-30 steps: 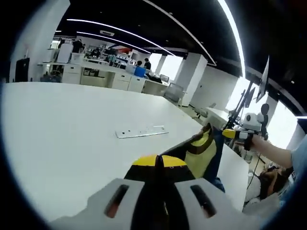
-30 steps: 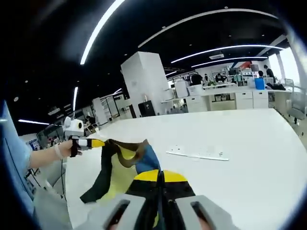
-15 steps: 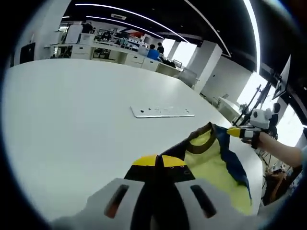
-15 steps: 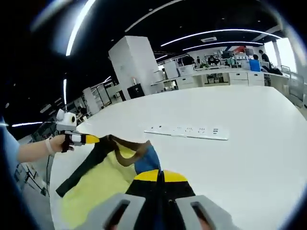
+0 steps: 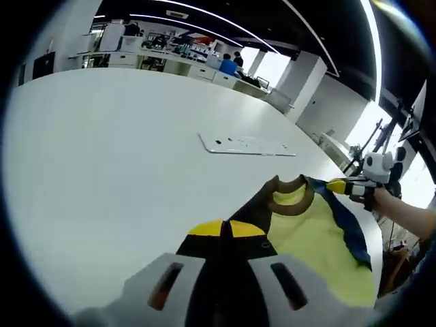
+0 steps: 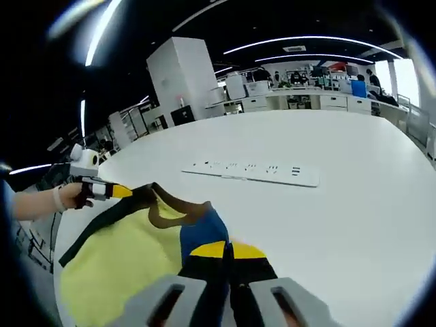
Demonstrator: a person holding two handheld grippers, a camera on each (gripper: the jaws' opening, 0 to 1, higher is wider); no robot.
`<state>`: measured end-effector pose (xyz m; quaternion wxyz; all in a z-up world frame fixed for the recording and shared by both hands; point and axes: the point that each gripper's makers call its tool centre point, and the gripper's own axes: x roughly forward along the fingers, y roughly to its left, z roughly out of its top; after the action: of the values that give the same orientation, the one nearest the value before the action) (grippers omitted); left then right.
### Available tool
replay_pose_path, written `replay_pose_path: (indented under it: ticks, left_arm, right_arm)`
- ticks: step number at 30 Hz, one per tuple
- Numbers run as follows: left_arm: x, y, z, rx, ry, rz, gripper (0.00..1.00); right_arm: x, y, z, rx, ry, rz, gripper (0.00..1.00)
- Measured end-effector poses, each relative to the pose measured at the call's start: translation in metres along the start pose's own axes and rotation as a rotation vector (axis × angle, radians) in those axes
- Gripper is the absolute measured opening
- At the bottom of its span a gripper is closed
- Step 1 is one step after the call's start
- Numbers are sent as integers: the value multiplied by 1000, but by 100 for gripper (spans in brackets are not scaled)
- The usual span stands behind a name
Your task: Fold the garment on the visible template until the final outline fits inside the template.
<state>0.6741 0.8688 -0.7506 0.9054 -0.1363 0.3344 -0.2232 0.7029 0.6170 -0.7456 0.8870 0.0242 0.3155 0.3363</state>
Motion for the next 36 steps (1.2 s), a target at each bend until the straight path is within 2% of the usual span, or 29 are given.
replay_pose_path:
  ticks: [5,7,11,13,14,17,19,21,26,30,36]
  left_arm:
    - [4,5,-1,16,9,6,0]
    - [4,5,0,19,5,2,0]
    - [2,2,5,82,-12,-12,0]
    - [-1,-2,9,134,-16,-22,12]
    - [-1,-4,9,136,-12,-28,20]
    - [-8,-12,12,190,-15,-46,31]
    - [-9,-13,12,184,-11,-57,39]
    - [-14,-17,14,207,-13,-63,48]
    - [-26,-27,19,251,-21,-70,59]
    - [-39,-35,20,292,-21,-68,64]
    - [-59,-43,17,314,-26,-66,71]
  right_arm:
    - [5,-1,-8,-12,30,-1,0]
    - [4,0,-7,-12,27,10,0]
    - [0,1,-3,-31,4,4,2]
    - [-1,2,2,-28,-9,15,15]
    - [-3,0,3,-51,-6,-3,20]
    - [-9,2,5,-73,-14,-1,31]
    - [-14,5,6,-75,-26,3,44]
    - [-19,7,5,-115,-23,-6,53]
    - [-28,14,6,-143,-11,9,65]
    - [-45,24,1,-207,7,9,78]
    - [-68,39,-8,-250,32,-7,87]
